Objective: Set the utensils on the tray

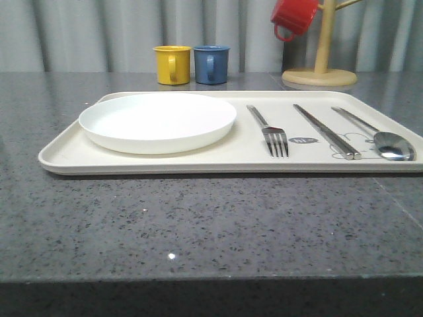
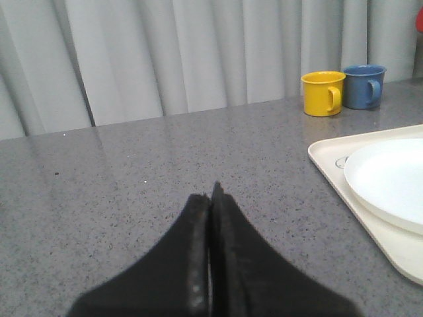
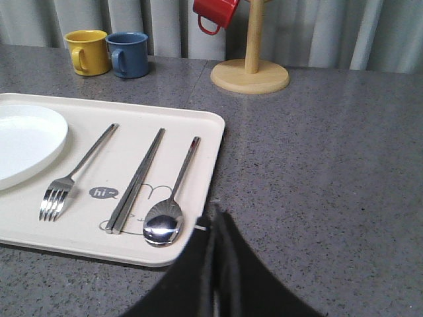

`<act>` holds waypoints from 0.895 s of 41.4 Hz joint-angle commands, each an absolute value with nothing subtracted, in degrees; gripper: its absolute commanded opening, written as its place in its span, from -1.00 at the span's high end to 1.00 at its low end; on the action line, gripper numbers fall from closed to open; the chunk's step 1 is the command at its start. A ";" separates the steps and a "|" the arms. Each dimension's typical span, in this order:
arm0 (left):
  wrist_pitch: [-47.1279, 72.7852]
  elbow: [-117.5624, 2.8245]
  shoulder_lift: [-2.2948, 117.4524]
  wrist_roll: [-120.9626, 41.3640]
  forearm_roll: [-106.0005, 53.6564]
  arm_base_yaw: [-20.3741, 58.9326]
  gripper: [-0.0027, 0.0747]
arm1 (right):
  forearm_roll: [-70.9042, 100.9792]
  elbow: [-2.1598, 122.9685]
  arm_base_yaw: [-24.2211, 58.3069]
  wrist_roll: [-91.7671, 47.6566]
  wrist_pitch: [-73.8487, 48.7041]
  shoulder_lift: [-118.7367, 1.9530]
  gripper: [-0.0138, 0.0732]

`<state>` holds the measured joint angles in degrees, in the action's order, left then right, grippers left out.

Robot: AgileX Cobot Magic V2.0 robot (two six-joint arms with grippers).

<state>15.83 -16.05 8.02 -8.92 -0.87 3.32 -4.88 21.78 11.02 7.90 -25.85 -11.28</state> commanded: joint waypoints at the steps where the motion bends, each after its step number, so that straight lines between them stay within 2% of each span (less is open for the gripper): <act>1: 11.44 -14.54 6.49 -8.65 -1.19 3.79 0.98 | -5.26 23.11 10.75 7.54 -20.74 -11.72 0.94; 12: 11.06 -5.91 -1.76 -8.65 -1.19 3.79 0.98 | -5.26 23.11 10.75 7.54 -20.74 -11.72 0.94; 24: 1.01 0.60 -1.45 -8.65 -1.37 3.79 0.98 | -5.26 23.11 10.75 7.54 -20.69 -11.72 0.94; 37: 2.02 0.46 -1.45 -8.65 -1.37 3.79 0.98 | -5.26 23.11 10.75 7.54 -20.69 -11.72 0.94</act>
<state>7.40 0.30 -0.28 -8.92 -0.87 3.32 -4.88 21.78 11.02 7.80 -25.50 -11.28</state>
